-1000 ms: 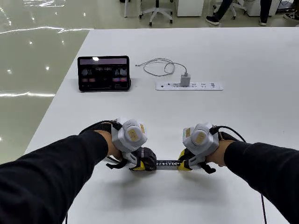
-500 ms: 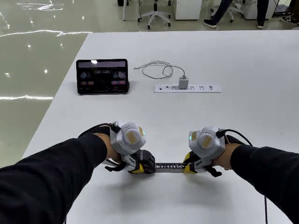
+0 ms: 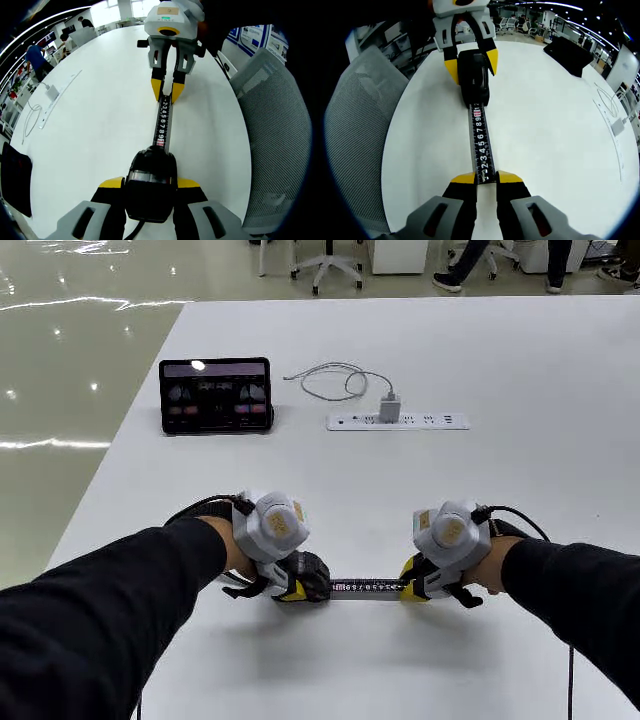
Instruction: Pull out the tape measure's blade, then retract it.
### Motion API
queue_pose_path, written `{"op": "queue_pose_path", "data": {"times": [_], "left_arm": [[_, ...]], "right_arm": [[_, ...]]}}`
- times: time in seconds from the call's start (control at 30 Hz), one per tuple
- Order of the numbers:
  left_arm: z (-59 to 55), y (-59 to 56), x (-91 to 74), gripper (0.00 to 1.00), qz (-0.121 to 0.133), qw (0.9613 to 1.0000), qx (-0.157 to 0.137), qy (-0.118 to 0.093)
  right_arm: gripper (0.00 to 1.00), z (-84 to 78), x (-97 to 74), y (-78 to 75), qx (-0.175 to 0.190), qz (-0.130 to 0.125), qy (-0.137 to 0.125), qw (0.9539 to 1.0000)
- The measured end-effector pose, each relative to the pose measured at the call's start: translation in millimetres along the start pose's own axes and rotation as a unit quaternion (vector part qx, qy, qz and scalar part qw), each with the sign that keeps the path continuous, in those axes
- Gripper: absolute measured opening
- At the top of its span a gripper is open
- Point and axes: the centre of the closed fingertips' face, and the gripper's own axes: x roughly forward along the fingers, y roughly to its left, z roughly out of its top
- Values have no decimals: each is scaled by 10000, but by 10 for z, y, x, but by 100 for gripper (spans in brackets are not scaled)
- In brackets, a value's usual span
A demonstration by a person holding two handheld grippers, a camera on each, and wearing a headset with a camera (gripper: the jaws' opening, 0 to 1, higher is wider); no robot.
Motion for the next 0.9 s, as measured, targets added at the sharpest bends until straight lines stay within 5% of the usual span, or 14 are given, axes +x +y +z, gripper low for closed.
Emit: {"op": "queue_pose_path", "data": {"times": [0.9], "left_arm": [[4, 8, 9, 32, -12, 10000, -11, 11]], "right_arm": [[9, -241, -165, -27, 178, -65, 61, 9998]]}}
